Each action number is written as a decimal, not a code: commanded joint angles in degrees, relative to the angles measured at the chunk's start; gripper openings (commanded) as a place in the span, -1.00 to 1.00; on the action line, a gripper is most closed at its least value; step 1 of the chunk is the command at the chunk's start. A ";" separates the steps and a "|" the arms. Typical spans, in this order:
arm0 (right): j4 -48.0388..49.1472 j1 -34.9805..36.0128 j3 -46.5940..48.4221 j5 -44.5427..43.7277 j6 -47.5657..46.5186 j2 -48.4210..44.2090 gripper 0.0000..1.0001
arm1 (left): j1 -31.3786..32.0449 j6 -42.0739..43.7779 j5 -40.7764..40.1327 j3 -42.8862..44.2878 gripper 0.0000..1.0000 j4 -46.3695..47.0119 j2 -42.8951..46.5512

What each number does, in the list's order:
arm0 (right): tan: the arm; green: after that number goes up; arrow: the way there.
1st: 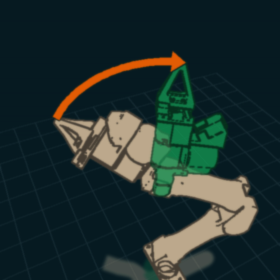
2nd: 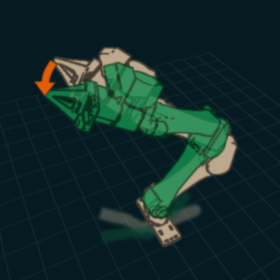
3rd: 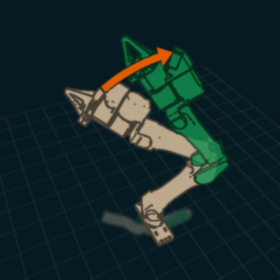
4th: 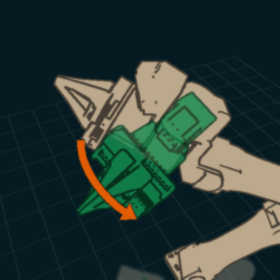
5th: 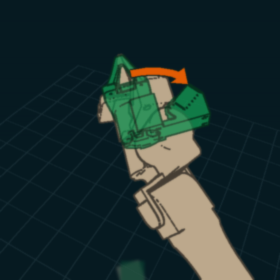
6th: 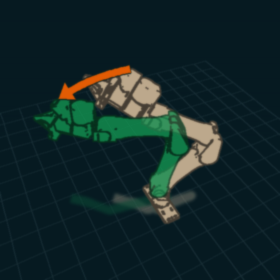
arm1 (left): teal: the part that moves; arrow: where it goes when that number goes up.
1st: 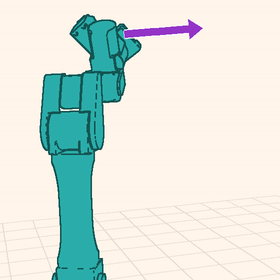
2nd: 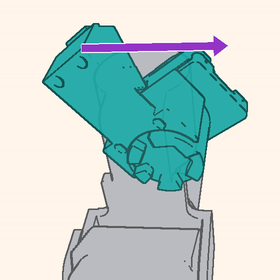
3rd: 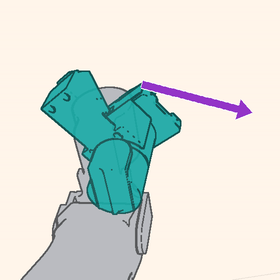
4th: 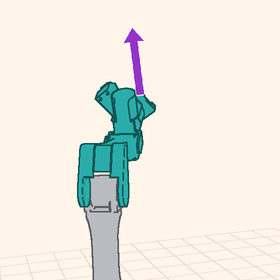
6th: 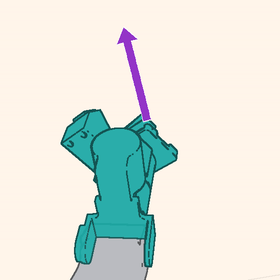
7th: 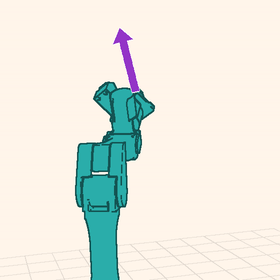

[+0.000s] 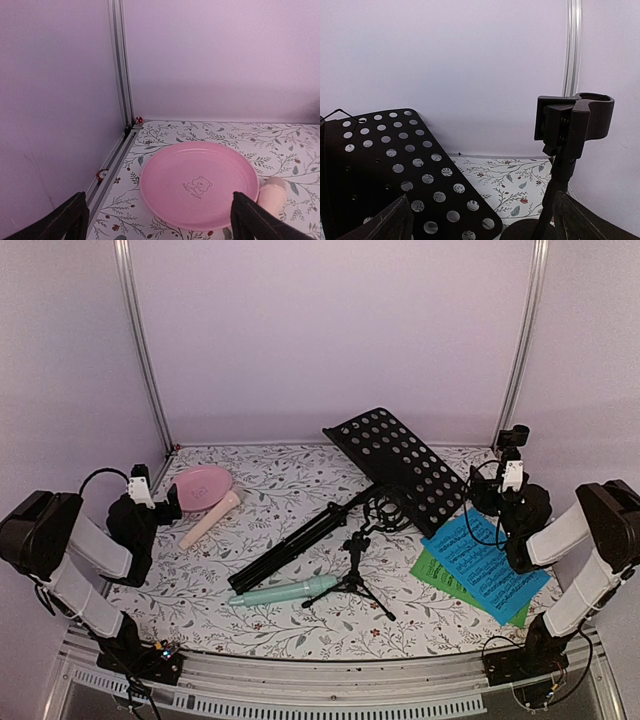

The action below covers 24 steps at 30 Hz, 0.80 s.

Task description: Pack up the instrument practice props

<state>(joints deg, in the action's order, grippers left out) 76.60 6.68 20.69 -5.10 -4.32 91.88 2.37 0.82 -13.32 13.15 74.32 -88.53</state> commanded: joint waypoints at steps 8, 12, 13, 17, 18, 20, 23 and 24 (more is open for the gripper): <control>-15.23 -0.24 -0.24 -1.74 0.20 -14.67 0.98 | -0.35 -0.13 0.09 0.45 0.98 1.73 -0.50; -14.90 -0.36 -2.25 -7.41 -2.37 -15.20 0.98 | -0.35 -0.13 0.09 0.39 0.99 1.79 -0.50; -15.25 -0.51 -2.42 -7.38 -2.35 -15.37 0.98 | -0.39 -0.12 0.05 0.37 0.98 1.79 -0.50; -12.70 -1.38 -4.47 -5.78 -1.37 -13.55 0.98 | -0.37 -0.14 0.04 0.33 0.98 1.79 -0.50; -12.04 -1.64 -4.74 -5.40 -1.03 -12.61 0.97 | -0.35 -0.12 0.05 0.31 0.98 1.79 -0.50; -11.83 -2.55 -4.35 -4.00 -0.42 -11.10 0.98 | -0.35 -0.12 0.05 0.32 0.98 1.77 -0.50; -7.06 -4.06 -5.17 0.25 0.34 -6.82 0.98 | -0.36 -0.12 0.05 0.35 0.99 1.79 -0.50; -5.66 -4.54 -5.09 1.11 0.03 -5.59 0.98 | -0.35 -0.12 0.03 0.33 0.98 1.79 -0.50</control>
<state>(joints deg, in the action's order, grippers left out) 64.82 3.90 16.58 -8.60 -5.10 81.93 2.37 0.82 -13.32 13.15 74.35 -88.53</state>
